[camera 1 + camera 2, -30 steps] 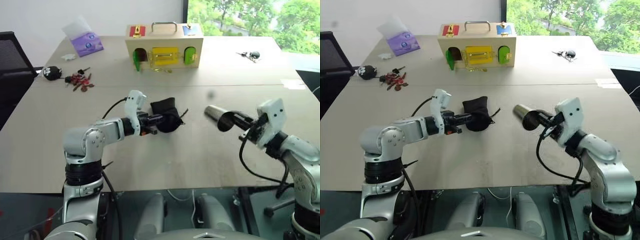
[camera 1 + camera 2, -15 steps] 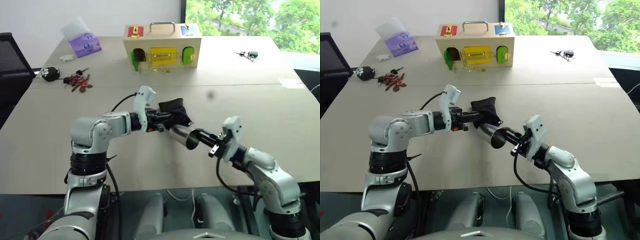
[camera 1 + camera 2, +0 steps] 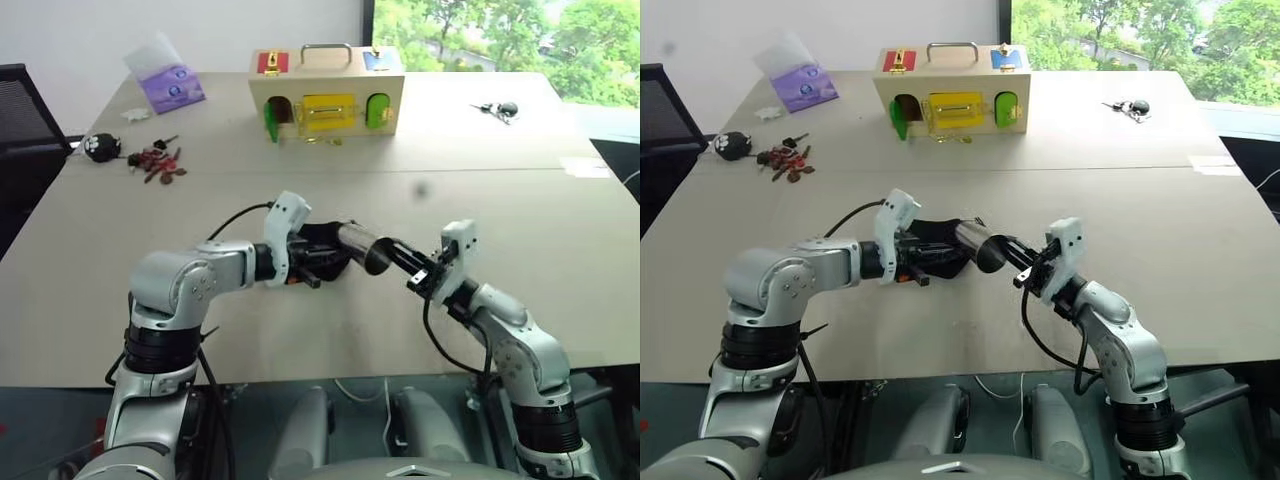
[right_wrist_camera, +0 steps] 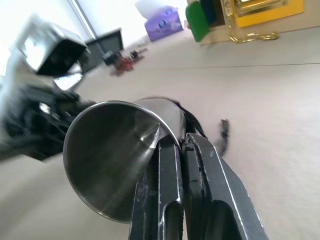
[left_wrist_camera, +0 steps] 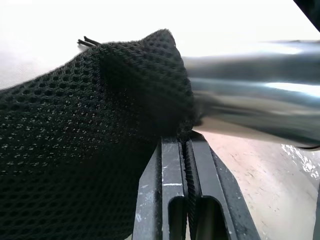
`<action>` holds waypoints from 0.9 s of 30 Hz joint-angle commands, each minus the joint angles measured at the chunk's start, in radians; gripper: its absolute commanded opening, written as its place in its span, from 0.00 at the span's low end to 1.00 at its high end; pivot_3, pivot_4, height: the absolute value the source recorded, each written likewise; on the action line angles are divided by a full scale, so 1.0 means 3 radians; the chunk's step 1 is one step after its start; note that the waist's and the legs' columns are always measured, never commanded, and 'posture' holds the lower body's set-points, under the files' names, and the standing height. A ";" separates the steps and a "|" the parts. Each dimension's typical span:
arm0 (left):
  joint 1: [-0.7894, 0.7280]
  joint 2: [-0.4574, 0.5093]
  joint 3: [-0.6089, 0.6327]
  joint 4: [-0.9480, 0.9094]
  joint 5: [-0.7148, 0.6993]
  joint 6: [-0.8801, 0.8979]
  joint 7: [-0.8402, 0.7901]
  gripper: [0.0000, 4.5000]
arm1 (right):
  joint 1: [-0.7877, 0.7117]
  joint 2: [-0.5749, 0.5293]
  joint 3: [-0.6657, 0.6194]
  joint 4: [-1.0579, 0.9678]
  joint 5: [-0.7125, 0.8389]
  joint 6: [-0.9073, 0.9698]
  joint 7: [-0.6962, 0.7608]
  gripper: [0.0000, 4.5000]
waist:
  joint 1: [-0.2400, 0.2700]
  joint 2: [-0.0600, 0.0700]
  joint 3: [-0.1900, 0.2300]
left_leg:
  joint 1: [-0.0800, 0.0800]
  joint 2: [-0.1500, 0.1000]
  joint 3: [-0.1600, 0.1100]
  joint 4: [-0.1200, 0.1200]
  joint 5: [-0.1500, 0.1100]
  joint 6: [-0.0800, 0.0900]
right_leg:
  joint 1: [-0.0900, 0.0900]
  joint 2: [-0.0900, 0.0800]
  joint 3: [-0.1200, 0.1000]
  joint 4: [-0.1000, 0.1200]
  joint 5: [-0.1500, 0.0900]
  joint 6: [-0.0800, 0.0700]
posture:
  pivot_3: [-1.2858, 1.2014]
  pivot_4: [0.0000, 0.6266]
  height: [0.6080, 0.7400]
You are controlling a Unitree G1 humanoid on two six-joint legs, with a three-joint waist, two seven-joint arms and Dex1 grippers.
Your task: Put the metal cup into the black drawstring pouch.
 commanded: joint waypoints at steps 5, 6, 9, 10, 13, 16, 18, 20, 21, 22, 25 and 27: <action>-0.0008 0.0016 0.0217 -0.0191 -0.0164 0.0030 0.0068 0.00 | -0.0123 0.0068 0.0297 0.0452 -0.0054 -0.0144 0.0191 0.01 | -0.0005 0.0000 0.0000 | 0.0001 -0.0003 0.0003 0.0000 0.0000 0.0000 | 0.0000 0.0001 0.0000 0.0000 0.0000 0.0000 | 0.52 0.24 1.00; -0.0015 0.0015 0.0270 -0.0189 -0.0175 0.0066 0.0099 0.00 | -0.0129 0.0070 0.0303 0.0543 -0.0093 -0.0197 0.0191 0.01 | -0.0005 0.0000 0.0000 | 0.0001 -0.0003 0.0003 0.0000 0.0000 0.0000 | 0.0000 0.0001 0.0000 0.0000 0.0000 0.0000 | 0.52 0.24 1.00; -0.0058 -0.0027 0.0481 -0.0136 -0.0211 0.0203 0.0226 0.00 | -0.0098 0.0065 0.0225 0.0649 -0.0024 -0.0229 0.0217 0.01 | -0.0004 0.0000 0.0000 | 0.0000 -0.0002 0.0003 0.0000 0.0000 0.0000 | -0.0001 0.0001 0.0000 0.0000 0.0000 0.0000 | 0.52 0.24 1.00; -0.0056 -0.0024 0.0524 -0.0121 -0.0217 0.0224 0.0249 0.00 | -0.0079 0.0058 0.0197 0.0648 0.0025 -0.0214 0.0240 0.01 | -0.0003 0.0000 0.0000 | -0.0001 -0.0002 0.0003 0.0000 0.0000 0.0000 | -0.0001 0.0001 0.0000 0.0000 0.0000 0.0000 | 0.52 0.24 1.00; -0.0018 0.0010 0.0602 -0.0105 -0.0223 0.0232 0.0291 0.00 | -0.0026 0.0017 0.0160 0.0629 0.0128 -0.0162 0.0323 0.01 | -0.0001 0.0000 0.0000 | -0.0001 -0.0002 0.0003 0.0000 0.0000 0.0000 | -0.0002 0.0000 0.0000 0.0000 0.0000 0.0000 | 0.52 0.24 1.00; 0.0002 0.0019 0.0770 -0.0051 -0.0309 0.0275 0.0288 0.00 | -0.0014 -0.0091 0.0260 0.0684 0.0017 -0.0245 0.0440 0.01 | -0.0002 0.0000 0.0000 | 0.0000 -0.0002 0.0003 0.0000 0.0000 0.0000 | -0.0002 0.0000 0.0000 0.0000 0.0000 0.0000 | 0.52 0.24 1.00; 0.0073 0.0113 0.0718 -0.0098 -0.0309 0.0218 0.0214 0.00 | -0.0073 -0.0097 0.0296 0.0750 -0.0054 -0.0320 0.0452 0.01 | -0.0010 0.0000 0.0000 | 0.0000 -0.0002 0.0003 0.0000 0.0000 0.0000 | -0.0002 0.0001 0.0000 0.0000 0.0000 0.0000 | 0.52 0.24 1.00; 0.0126 0.0171 0.0679 -0.0124 -0.0332 0.0200 0.0167 0.00 | -0.0144 -0.0079 0.0299 0.0781 -0.0053 -0.0347 0.0454 0.01 | -0.0029 0.0000 0.0000 | 0.0001 -0.0002 0.0004 -0.0001 0.0000 0.0000 | -0.0001 0.0001 0.0001 0.0000 0.0000 0.0000 | 0.52 0.24 1.00; 0.0149 0.0188 0.0652 -0.0136 -0.0337 0.0165 0.0144 0.00 | -0.0185 -0.0060 0.0287 0.0785 -0.0025 -0.0349 0.0461 0.01 | -0.0035 0.0000 0.0000 | 0.0001 -0.0002 0.0004 -0.0002 0.0000 0.0000 | -0.0002 0.0001 0.0002 0.0000 0.0000 0.0000 | 0.52 0.24 1.00; 0.0167 0.0205 0.0624 -0.0147 -0.0338 0.0132 0.0126 0.00 | -0.0213 -0.0046 0.0278 0.0787 -0.0004 -0.0346 0.0463 0.01 | -0.0043 0.0000 0.0000 | 0.0001 -0.0002 0.0003 -0.0002 0.0000 0.0000 | -0.0002 0.0001 0.0002 0.0000 0.0000 0.0000 | 0.52 0.24 1.00; 0.0214 0.0244 0.0564 -0.0182 -0.0331 0.0082 0.0108 0.00 | -0.0245 -0.0009 0.0247 0.0784 0.0051 -0.0336 0.0461 0.01 | -0.0043 0.0000 0.0000 | 0.0000 -0.0002 0.0002 -0.0001 0.0000 0.0000 | -0.0002 0.0000 0.0001 0.0000 0.0000 0.0000 | 0.52 0.24 1.00; 0.0265 0.0292 0.0500 -0.0226 -0.0304 0.0029 0.0093 0.00 | -0.0239 -0.0012 0.0239 0.0742 0.0107 -0.0297 0.0498 0.01 | -0.0052 0.0000 0.0000 | 0.0000 -0.0001 0.0001 -0.0002 0.0000 0.0000 | -0.0002 -0.0001 0.0001 0.0000 0.0000 0.0000 | 0.52 0.24 1.00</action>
